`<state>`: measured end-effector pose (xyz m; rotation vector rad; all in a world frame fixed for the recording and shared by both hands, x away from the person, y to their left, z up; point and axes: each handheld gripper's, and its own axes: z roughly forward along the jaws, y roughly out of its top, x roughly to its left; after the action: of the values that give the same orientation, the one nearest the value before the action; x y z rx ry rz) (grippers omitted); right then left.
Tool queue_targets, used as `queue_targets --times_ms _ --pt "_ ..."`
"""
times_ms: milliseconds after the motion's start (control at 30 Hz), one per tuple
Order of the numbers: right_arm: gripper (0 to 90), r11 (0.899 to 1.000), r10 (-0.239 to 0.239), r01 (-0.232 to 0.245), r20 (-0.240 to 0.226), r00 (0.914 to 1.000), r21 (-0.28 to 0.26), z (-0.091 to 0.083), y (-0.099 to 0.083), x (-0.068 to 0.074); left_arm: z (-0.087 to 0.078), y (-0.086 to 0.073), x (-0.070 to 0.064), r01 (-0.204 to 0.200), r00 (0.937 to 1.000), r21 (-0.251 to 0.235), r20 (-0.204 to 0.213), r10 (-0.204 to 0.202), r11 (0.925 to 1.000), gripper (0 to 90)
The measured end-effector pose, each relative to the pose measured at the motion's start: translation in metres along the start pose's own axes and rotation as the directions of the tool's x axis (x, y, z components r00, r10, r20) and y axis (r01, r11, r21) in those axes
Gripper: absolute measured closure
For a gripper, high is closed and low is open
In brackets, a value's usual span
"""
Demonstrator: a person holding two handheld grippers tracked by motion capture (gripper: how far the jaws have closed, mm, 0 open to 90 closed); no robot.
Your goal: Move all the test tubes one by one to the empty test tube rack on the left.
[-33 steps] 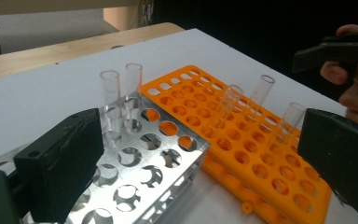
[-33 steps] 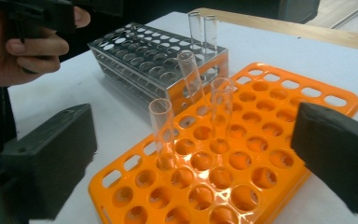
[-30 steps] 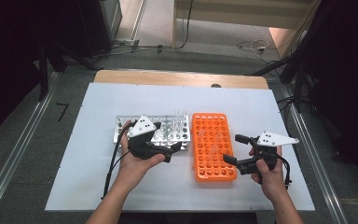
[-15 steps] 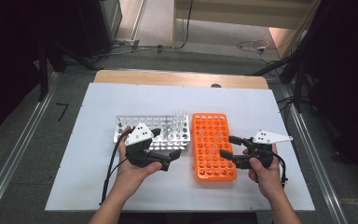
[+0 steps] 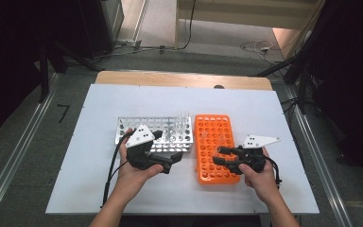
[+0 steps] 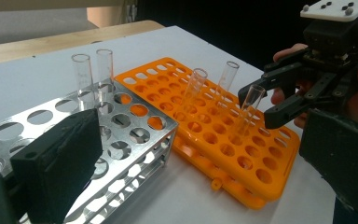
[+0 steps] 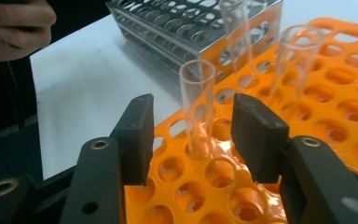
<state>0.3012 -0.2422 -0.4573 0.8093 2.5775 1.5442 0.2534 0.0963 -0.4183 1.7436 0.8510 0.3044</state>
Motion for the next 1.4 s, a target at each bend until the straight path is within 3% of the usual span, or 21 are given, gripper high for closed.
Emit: queue_targets --times_ms 233,567,933,1167,1400 --pt "55.4 0.998 -0.009 0.009 0.002 1.0 0.056 0.011 -0.002 0.003 0.0 0.0 -0.001 -0.003 1.0 0.004 0.001 0.003 1.0 0.0" --pt "62.8 0.996 -0.032 0.03 0.019 0.9993 0.084 0.017 -0.005 0.004 0.001 0.0 -0.002 -0.003 1.0 0.005 0.004 0.003 1.0 0.0" --pt "65.9 0.995 -0.069 0.065 0.052 0.9962 0.076 0.019 -0.009 0.006 0.0 0.0 -0.002 -0.001 1.0 0.005 0.003 0.001 1.0 0.0" --pt "73.4 0.994 -0.087 0.081 0.08 0.993 0.075 0.018 -0.009 0.006 0.0 0.0 -0.002 -0.003 1.0 0.004 0.004 0.003 1.0 0.0" --pt "73.8 0.996 -0.074 0.071 0.067 0.995 0.049 0.014 -0.007 0.006 0.001 0.001 -0.003 -0.005 1.0 0.007 0.007 0.005 1.0 0.0"
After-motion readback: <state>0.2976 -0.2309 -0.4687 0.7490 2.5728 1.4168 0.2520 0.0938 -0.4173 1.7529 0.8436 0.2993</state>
